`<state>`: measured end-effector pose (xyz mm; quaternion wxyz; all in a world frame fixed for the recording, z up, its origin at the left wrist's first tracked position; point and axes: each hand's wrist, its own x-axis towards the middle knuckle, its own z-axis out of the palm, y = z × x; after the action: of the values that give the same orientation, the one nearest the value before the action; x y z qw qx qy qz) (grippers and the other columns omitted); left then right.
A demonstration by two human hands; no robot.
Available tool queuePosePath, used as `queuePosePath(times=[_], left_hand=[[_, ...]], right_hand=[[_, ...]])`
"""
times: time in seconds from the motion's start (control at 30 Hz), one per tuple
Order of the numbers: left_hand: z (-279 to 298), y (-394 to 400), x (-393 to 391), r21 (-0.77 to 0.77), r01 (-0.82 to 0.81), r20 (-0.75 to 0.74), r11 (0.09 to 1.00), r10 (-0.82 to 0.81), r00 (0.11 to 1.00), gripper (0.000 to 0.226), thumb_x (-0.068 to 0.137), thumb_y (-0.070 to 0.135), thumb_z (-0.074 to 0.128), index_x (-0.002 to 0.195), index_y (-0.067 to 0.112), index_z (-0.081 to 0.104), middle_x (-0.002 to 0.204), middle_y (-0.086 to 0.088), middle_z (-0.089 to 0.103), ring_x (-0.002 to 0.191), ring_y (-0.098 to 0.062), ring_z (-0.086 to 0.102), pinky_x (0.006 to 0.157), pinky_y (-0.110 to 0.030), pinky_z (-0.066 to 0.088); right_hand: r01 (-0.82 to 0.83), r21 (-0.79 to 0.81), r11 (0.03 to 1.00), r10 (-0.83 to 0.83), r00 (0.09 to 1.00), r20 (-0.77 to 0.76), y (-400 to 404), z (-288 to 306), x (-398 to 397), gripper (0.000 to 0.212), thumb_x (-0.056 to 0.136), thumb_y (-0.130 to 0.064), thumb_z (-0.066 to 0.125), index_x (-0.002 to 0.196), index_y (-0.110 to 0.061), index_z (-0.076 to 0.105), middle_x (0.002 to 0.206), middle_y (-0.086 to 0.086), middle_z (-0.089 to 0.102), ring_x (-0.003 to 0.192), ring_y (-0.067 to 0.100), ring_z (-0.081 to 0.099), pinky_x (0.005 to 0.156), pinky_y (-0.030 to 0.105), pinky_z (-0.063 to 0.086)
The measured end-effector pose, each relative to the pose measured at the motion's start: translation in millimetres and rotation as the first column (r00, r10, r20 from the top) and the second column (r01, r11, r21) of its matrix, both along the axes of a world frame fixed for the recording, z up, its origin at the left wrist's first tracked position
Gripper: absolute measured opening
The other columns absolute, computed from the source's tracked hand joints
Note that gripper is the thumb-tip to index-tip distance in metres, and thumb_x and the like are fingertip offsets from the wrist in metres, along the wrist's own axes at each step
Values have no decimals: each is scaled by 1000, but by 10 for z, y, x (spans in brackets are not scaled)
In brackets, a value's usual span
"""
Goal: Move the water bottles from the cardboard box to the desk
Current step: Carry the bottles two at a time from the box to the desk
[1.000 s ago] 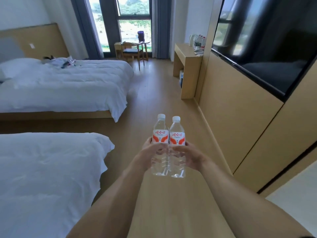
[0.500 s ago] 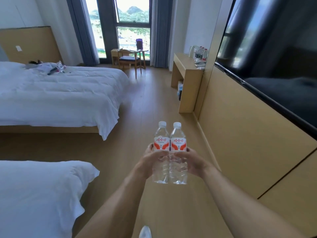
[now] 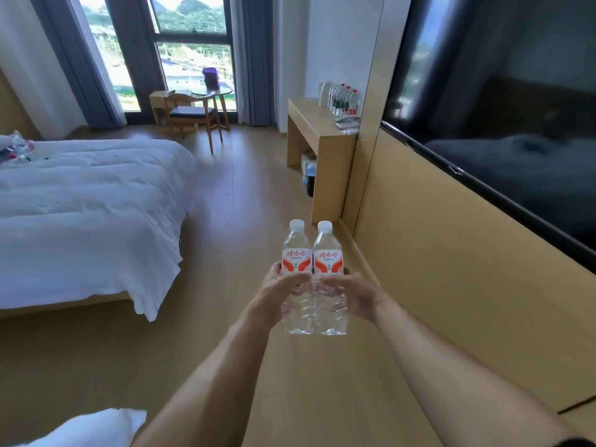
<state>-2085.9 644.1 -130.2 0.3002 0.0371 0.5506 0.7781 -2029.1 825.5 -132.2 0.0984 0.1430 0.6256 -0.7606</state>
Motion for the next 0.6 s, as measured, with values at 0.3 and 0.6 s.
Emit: queuePosePath(times=[0.3,0.6], left_hand=[[-92,334,-1689,-48,-37,-33,998,35,999,78,66,5,80,136,4,45,126,-27,64,108,-44,68,97,-61,52],[83,746,-3633,-113,-167,6,980,168,986,71,78,-4,77,139,4,41,128,-28,60,112,-45,66,99,-62,50]], right_hand=[[-51,-93,994,48,998,-36,379,-168,-1816,33,90,-5,68,122,-9,65,108,14,73,92,29,73,75,44,60],[-171,-120,978,168,985,-32,810,-10,-3959,54,86,-6,71,137,2,53,129,29,62,111,42,63,101,60,49]])
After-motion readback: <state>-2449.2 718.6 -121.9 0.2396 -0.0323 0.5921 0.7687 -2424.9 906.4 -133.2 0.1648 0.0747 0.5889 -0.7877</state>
